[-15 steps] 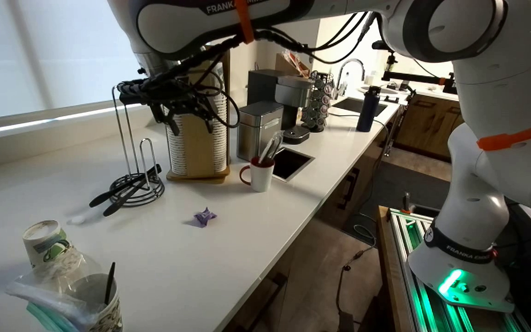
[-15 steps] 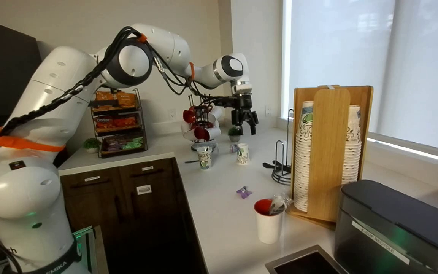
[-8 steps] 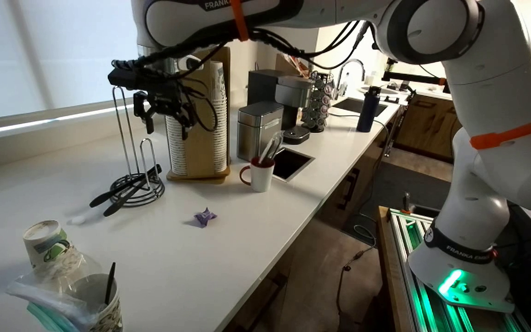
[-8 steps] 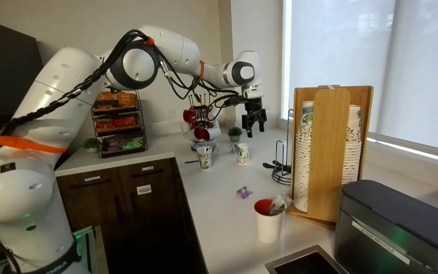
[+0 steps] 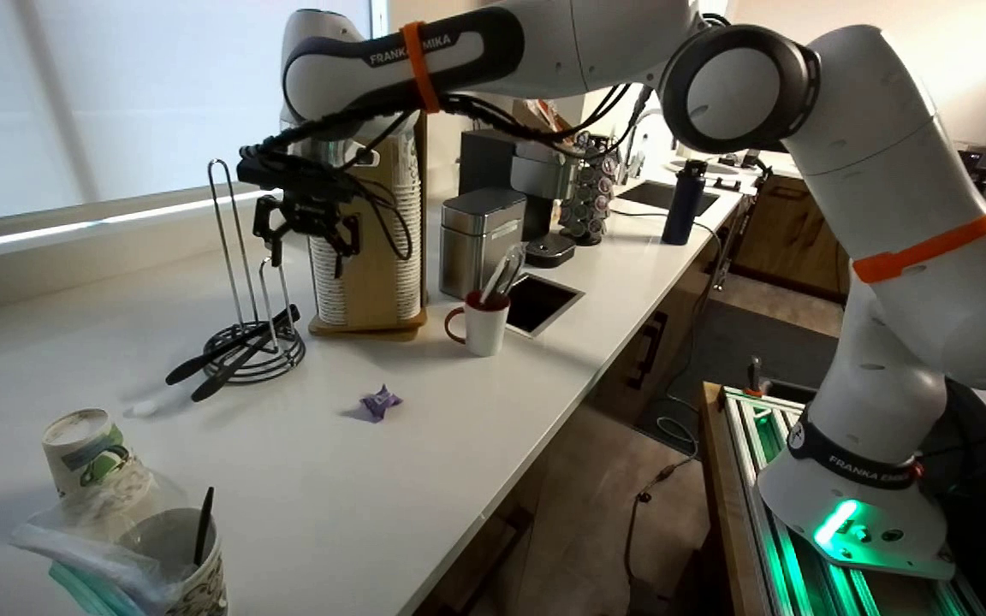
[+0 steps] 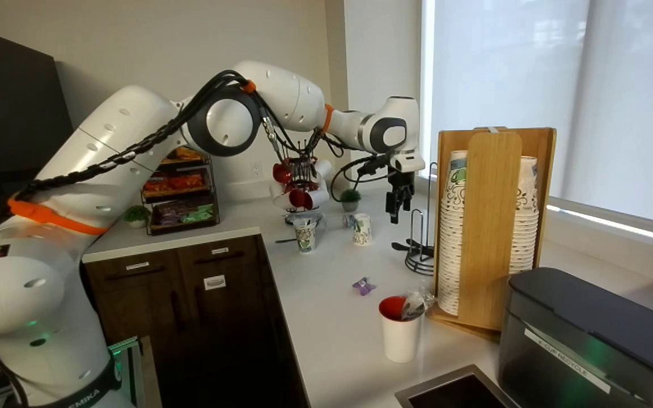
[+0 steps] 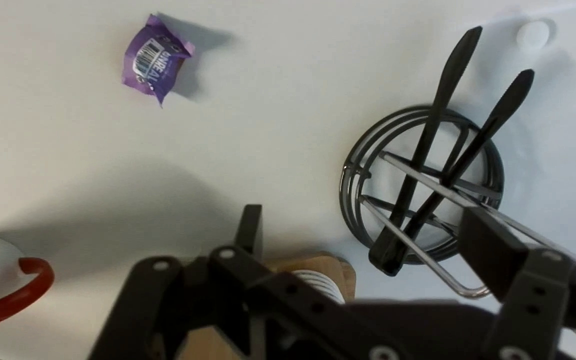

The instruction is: Move the stand

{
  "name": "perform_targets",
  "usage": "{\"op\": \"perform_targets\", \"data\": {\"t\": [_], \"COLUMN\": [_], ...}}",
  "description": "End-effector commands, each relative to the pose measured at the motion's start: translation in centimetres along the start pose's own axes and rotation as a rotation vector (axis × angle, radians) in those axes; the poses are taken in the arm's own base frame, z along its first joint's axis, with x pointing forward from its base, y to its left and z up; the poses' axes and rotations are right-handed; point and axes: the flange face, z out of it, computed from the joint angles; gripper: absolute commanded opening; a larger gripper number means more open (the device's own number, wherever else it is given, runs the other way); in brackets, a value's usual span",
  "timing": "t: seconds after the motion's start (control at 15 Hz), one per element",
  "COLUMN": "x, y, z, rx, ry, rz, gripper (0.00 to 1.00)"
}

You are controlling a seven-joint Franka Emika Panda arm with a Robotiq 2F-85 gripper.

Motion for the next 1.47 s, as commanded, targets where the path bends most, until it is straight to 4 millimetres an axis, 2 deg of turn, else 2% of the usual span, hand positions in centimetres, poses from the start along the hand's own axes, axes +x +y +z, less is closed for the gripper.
{"op": "perform_targets", "data": {"t": [0.0, 0.27, 0.47, 0.67, 0.87, 0.93, 1.07, 1.4], "x": [-0.8, -2.1, -2.4, -2.4, -2.1, -1.9, -1.7, -1.4], "y": [-2.2, -4.1, -4.8, -4.8, -4.8, -4.8, -4.7, -4.6], "z": [0.6, -0.3, -0.4, 0.7, 2.0, 2.6, 3.2, 3.5], "rx": [0.049, 0.138, 0.155, 0.125, 0.104, 0.096, 0.084, 0.071], "ry": [0.059, 0.133, 0.209, 0.266, 0.324, 0.335, 0.346, 0.361], "rz": [0.000, 0.013, 0.023, 0.046, 0.078, 0.096, 0.118, 0.163], "gripper": [1.00, 1.00, 1.00, 0.99, 0.92, 0.76, 0.55, 0.17]}}
